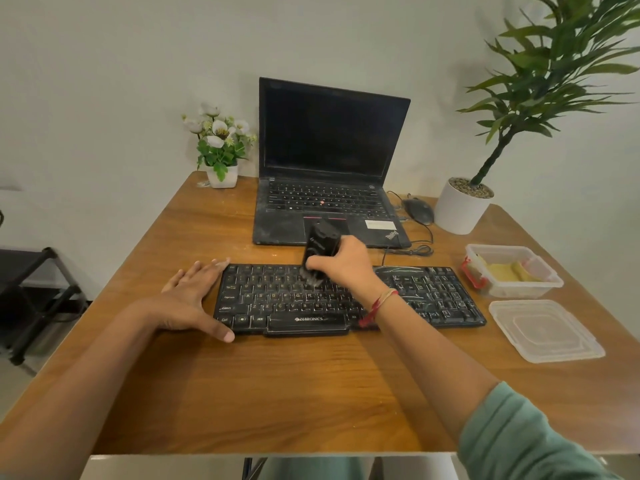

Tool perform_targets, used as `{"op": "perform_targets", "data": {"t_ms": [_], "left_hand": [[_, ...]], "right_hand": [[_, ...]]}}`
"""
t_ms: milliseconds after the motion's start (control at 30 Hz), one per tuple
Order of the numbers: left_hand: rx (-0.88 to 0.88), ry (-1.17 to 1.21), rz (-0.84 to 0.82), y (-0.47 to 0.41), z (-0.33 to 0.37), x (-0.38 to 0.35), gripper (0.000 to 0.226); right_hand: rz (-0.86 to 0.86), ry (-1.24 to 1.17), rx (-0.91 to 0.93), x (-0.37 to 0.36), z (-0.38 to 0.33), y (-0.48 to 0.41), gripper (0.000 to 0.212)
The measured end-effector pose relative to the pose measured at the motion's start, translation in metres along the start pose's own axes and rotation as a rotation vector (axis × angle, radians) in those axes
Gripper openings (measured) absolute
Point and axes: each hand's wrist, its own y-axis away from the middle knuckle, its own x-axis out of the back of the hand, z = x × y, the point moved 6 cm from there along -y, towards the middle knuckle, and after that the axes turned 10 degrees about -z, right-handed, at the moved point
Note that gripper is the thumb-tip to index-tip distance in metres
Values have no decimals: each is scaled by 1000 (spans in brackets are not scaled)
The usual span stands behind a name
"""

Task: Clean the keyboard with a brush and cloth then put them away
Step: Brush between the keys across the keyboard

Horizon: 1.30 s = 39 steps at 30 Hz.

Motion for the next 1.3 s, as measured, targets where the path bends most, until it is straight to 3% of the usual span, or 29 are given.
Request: {"op": "perform_targets", "data": {"t_ms": [100,300,433,667,900,1100,1300], "left_hand": [[1,11,-1,0,1,-1,148],[-1,34,9,0,2,1,148],[-3,40,22,0,2,0,147],[-9,27,17,-1,2,0,149],[-1,37,33,-1,3,0,148],[-8,34,33,-1,2,0,148],[-10,36,40,-2,0,-1,147]], "right_hand": [[117,-36,-30,13,5,-4,22],[-96,-46,17,-16,-7,-3,24],[109,51,-40,20,5,-7,24],[-109,16,75,-31,-13,3,20],[165,103,-34,18,11,-8,18],[-77,-17,53,-39,-19,-3,20],[149,121,-82,37,30,-1,17]]}}
